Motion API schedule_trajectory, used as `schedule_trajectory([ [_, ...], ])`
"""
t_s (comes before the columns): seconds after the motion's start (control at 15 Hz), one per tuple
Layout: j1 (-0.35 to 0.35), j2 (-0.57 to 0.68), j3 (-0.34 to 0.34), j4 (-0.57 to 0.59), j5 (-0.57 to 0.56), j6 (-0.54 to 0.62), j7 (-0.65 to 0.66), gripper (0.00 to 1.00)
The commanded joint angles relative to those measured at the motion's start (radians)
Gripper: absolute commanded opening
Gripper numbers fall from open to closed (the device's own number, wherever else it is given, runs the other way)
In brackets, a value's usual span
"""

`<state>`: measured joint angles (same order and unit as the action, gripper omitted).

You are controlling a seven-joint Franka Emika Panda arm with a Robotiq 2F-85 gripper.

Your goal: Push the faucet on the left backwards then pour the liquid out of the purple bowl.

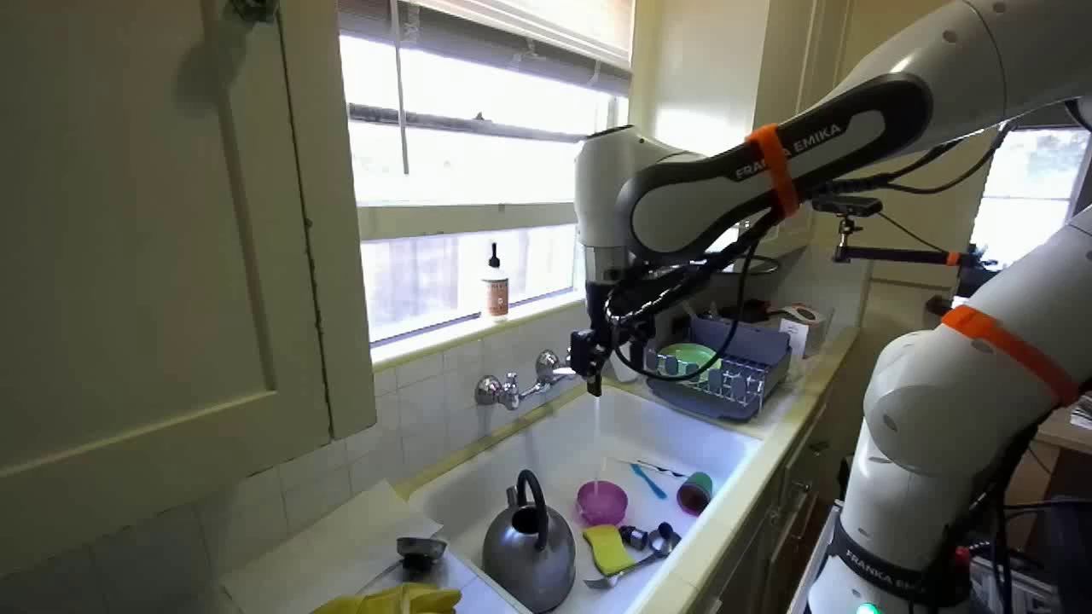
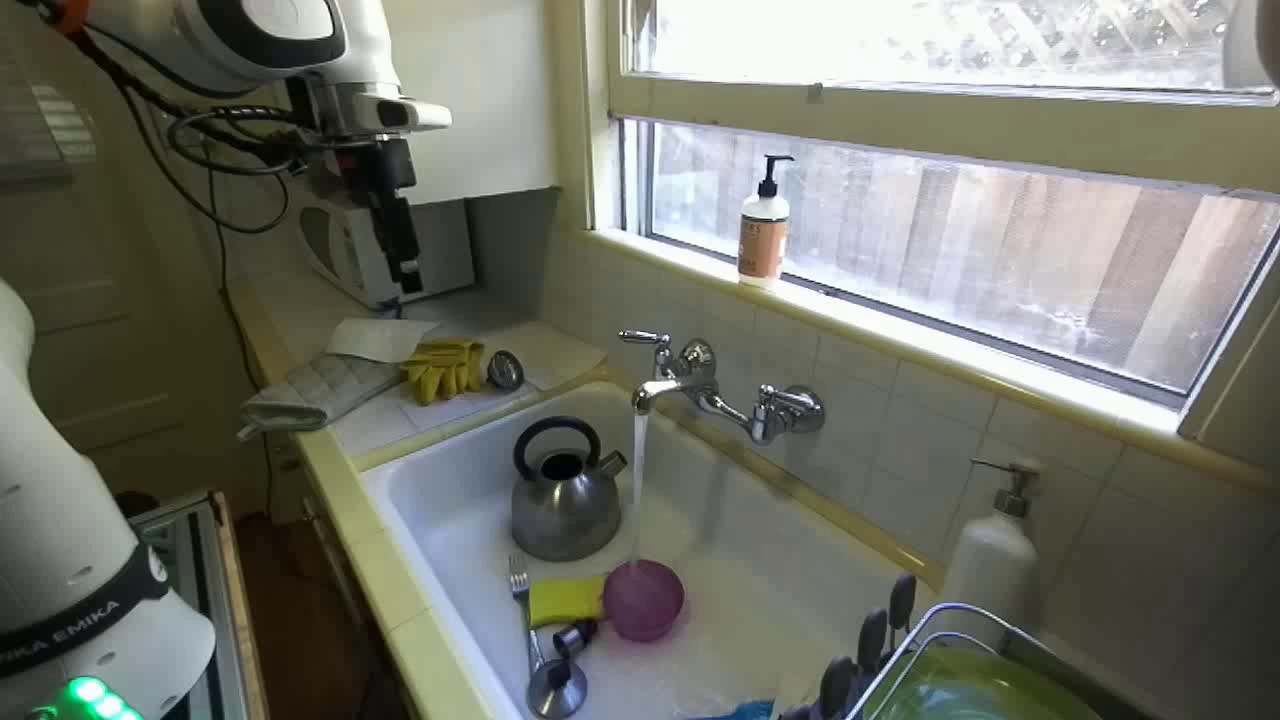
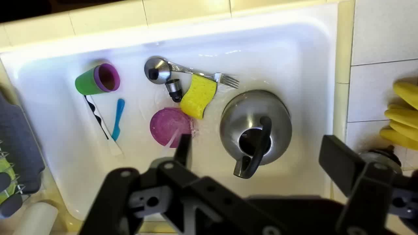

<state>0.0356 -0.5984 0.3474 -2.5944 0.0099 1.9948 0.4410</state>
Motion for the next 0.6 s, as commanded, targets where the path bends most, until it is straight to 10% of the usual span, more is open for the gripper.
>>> schedule_trajectory([
  [0.0,0.024,0.005,-0.022,0.001,-0.014,-0.002,0.012,1.0],
  [0.53,-0.023,0.047,-0.034,-0.016,-0.036,0.016,0.056,1.0],
])
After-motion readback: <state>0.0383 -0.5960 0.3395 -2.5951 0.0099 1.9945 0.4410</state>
